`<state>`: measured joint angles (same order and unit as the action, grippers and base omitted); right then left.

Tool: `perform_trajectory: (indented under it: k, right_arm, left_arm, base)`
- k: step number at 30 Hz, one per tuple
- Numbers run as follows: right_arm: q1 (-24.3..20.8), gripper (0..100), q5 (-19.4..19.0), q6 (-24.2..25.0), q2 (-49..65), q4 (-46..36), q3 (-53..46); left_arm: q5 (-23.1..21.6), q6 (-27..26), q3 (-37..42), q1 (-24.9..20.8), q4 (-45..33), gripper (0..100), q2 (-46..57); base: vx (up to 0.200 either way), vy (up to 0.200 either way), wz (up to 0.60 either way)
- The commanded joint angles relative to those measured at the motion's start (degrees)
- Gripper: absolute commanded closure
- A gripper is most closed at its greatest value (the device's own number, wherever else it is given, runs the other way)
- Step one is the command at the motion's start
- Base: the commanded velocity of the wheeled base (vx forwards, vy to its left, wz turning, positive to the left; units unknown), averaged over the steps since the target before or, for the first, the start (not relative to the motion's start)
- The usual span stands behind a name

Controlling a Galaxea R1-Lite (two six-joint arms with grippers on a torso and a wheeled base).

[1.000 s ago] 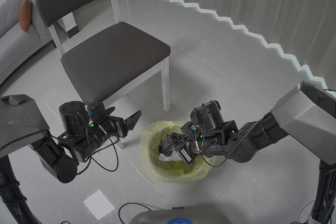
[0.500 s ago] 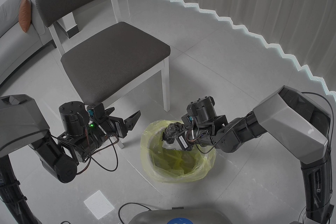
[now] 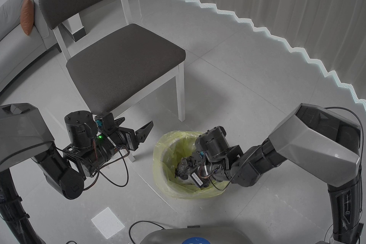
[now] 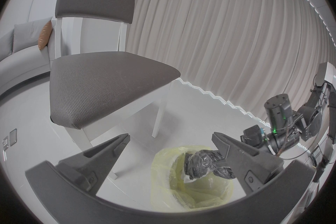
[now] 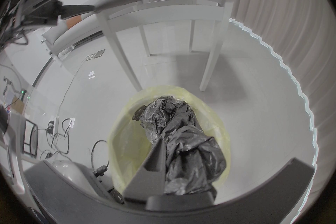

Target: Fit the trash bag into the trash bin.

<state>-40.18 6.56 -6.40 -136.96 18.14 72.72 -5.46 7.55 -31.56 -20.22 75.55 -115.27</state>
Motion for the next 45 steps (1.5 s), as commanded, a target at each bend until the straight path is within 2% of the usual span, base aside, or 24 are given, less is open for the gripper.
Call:
perform_trajectory:
  k: [1,6,15,25,28,39,42,45]
  right_arm:
    - [-3.94,100,0.65,-0.37,3.72,-0.74,-4.6]
    - [-3.85,100,0.74,-0.37,3.37,-2.93,-2.76]
    - [3.88,100,1.7,-0.28,-5.07,-3.29,6.56]
    - [7.57,100,5.13,-0.19,-8.41,-3.11,8.49]
    - [6.96,100,5.04,-0.02,-7.97,-3.2,8.41]
    - [-4.82,100,4.87,0.34,-7.97,-3.37,7.7]
    - [-5.35,100,4.87,0.25,-8.76,-3.81,7.97]
    - [-3.68,100,4.87,0.34,-9.82,-4.43,8.58]
  left_arm:
    - [0.01,0.01,-0.08,0.01,0.04,0,-0.21]
    - [0.01,0.01,-0.08,0.1,0.04,0,-0.3]
    - [-0.08,0.01,-0.17,0.1,0.04,0,-0.92]
    - [-0.08,0.01,-0.08,0.01,0.04,0,-0.92]
    - [-0.08,0.01,-0.08,0.01,0.04,0,-1.01]
    - [-0.08,0.01,0.1,0.01,0.13,0,-0.83]
    - [-0.08,0.01,0.18,-0.08,0.13,0,-0.65]
    - [-0.08,0.01,0.18,0.01,0.13,0,-0.57]
  base:
    - [0.0,0.0,0.0]
    - [0.0,0.0,0.0]
    - [0.0,0.0,0.0]
    - [0.0,0.0,0.0]
    - [0.0,0.0,0.0]
    - [0.0,0.0,0.0]
    - [0.0,0.0,0.0]
    - [0.0,0.0,0.0]
